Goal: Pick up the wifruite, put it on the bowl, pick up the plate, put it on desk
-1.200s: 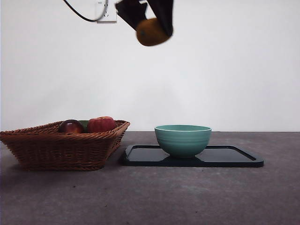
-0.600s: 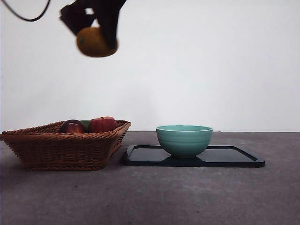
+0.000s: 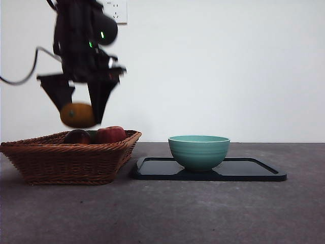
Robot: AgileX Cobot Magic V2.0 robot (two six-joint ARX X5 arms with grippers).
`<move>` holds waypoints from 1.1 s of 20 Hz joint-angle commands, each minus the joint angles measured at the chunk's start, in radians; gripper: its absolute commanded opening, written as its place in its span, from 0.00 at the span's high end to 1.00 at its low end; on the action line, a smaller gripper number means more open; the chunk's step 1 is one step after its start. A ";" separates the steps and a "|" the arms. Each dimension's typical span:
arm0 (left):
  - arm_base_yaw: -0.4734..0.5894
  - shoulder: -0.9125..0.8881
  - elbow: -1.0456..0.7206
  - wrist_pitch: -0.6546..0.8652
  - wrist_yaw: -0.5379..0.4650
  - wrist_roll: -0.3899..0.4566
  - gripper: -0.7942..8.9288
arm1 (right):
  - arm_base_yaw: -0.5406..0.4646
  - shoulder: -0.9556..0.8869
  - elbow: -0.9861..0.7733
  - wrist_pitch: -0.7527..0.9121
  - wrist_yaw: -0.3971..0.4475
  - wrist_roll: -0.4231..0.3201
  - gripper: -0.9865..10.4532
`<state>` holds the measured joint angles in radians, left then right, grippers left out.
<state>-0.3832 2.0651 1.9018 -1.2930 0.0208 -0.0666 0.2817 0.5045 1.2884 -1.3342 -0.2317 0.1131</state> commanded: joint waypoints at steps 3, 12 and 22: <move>-0.004 0.100 0.016 -0.002 -0.033 -0.025 0.61 | 0.004 0.003 0.013 -0.035 0.004 0.006 0.41; -0.003 0.172 0.016 -0.013 -0.044 -0.028 0.61 | 0.004 0.003 0.013 -0.019 0.004 0.009 0.41; -0.003 0.105 0.028 -0.016 -0.044 -0.001 0.24 | 0.004 0.003 0.013 -0.020 0.004 0.010 0.41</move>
<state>-0.3820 2.1826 1.9007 -1.3098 -0.0223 -0.0837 0.2817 0.5045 1.2884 -1.3342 -0.2317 0.1131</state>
